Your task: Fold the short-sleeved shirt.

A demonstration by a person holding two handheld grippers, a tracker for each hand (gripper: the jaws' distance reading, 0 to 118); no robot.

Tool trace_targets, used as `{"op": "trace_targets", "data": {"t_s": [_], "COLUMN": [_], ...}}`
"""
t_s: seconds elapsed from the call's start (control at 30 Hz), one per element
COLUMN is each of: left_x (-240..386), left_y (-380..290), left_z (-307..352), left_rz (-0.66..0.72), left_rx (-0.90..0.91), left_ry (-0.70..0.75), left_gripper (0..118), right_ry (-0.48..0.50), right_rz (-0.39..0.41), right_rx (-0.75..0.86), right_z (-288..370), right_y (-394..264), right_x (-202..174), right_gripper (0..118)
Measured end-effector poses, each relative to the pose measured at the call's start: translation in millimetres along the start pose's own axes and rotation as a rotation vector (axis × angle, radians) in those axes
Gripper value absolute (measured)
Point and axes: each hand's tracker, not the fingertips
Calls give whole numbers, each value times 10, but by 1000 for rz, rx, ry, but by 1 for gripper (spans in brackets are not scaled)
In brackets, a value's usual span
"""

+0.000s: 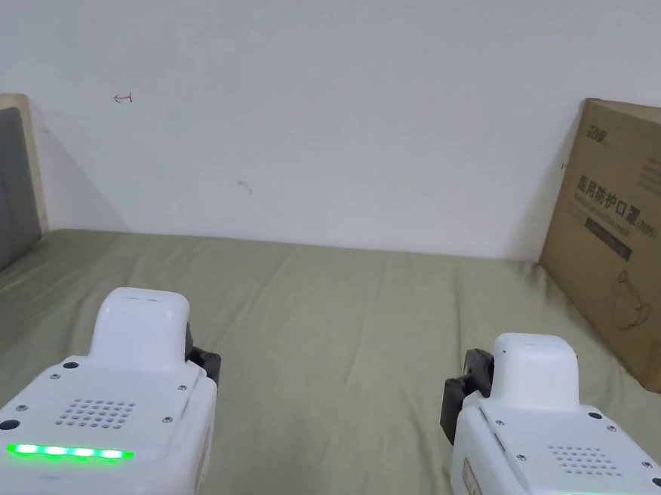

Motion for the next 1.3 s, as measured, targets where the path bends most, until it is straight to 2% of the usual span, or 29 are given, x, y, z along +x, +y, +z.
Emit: {"op": "trace_targets", "data": {"t_s": [0.13, 0.2, 0.33, 0.57, 0.6, 0.67, 0.7, 0.73, 0.77, 0.8, 0.83, 0.97, 1.13, 1.3], "left_x": [7, -23, -71, -114, -130, -151, -178, -193, -206, -212, -207, -223, -162, -170], "left_y": [59, 86, 117, 111, 113, 111, 109, 100, 87, 70, 63, 76, 47, 7], "left_z": [61, 114, 154, 184, 179, 154, 129, 106, 94, 108, 123, 50, 23, 34], "left_rz": [-33, 1, 27, 17, 20, 22, 26, 37, 52, 62, 68, 48, 13, 60], "left_rx": [45, 57, 55, 74, 73, 65, 49, 35, 28, 40, 54, 14, -15, -41], "left_ry": [30, 19, -10, 11, 10, 13, -3, -12, -24, -25, -16, -8, 0, -58], "left_gripper": [0, 0, 0, 0, 6, 54, 82, 106, 109, 108, 108, 108, 108, 108], "right_ry": [-1, -2, -10, -17, -18, -27, -29, -31, -36, -37, -43, -115, -77, -74], "right_rz": [-2, -2, 44, 34, 36, 37, 39, 41, 41, 39, 41, 126, 81, 65], "right_rx": [24, 44, 68, 65, 66, 65, 67, 67, 64, 61, 56, 97, 74, 72], "right_z": [124, 156, 145, 100, 97, 92, 89, 83, 74, 62, 57, 89, 63, 66], "right_y": [82, 91, 101, 93, 91, 91, 86, 81, 76, 72, 67, 34, 45, 45], "right_x": [-50, -73, -109, -119, -121, -123, -122, -121, -122, -117, -120, -185, -168, -144], "right_gripper": [0, 0, 0, 0, 1, 15, 30, 62, 88, 106, 117, 117, 117, 117]}}
